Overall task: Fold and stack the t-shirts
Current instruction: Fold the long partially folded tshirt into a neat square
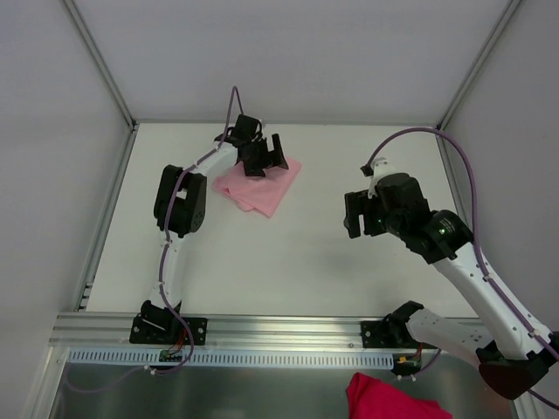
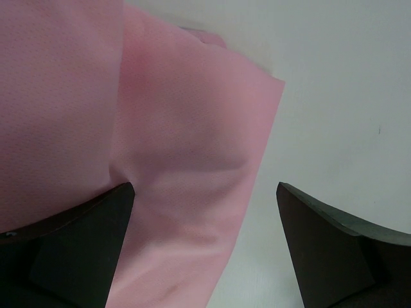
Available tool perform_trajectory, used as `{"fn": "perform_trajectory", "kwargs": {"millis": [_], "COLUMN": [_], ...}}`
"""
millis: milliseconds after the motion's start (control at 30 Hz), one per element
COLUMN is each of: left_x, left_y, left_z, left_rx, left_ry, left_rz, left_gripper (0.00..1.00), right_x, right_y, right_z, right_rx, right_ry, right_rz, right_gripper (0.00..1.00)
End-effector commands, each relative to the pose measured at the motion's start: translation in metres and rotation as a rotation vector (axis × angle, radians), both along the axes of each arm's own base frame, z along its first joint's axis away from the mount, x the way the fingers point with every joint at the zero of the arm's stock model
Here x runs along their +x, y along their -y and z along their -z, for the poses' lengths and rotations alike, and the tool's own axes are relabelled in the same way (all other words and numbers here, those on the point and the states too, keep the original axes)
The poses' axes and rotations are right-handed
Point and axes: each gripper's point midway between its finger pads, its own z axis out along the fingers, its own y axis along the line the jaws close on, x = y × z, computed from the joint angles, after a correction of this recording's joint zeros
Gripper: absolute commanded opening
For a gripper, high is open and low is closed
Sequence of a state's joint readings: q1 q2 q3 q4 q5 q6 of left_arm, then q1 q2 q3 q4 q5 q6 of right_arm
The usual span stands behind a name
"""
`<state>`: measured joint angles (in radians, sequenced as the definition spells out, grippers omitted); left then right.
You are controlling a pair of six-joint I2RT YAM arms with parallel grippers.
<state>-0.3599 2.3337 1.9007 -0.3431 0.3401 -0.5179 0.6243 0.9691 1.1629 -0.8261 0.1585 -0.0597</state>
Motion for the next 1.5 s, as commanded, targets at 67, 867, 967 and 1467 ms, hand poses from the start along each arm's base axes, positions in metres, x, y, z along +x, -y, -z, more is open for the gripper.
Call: {"fn": "perform_trajectory", "kwargs": {"millis": [67, 867, 967, 1467], "left_x": [-0.014, -0.346, -0.337, -0.255], "left_y": [0.002, -0.021, -0.03, -0.025], "left_z": [0.01, 0.015, -0.001, -0.05], "left_rx": [-0.021, 0.304, 0.302, 0.43], "left_ry": [-0.106, -0.44, -0.308, -0.059], "left_rz": [-0.031, 0.284, 0.274, 0.134], "left_gripper": [0.92, 0.9, 0.98, 0.99], "right_x": [-0.005, 0.061, 0.062, 0.039], "right_y": [0.006, -0.061, -0.068, -0.044], "right_z": [-0.021, -0.027, -0.021, -0.016], "right_rx": [0.016, 0.053, 0.066, 0.049], "right_ry": [0.045, 0.063, 0.04, 0.043], "right_rz": [0.006, -0.108, -0.125, -0.091], "right_gripper": [0.81, 0.82, 0.82, 0.82]}}
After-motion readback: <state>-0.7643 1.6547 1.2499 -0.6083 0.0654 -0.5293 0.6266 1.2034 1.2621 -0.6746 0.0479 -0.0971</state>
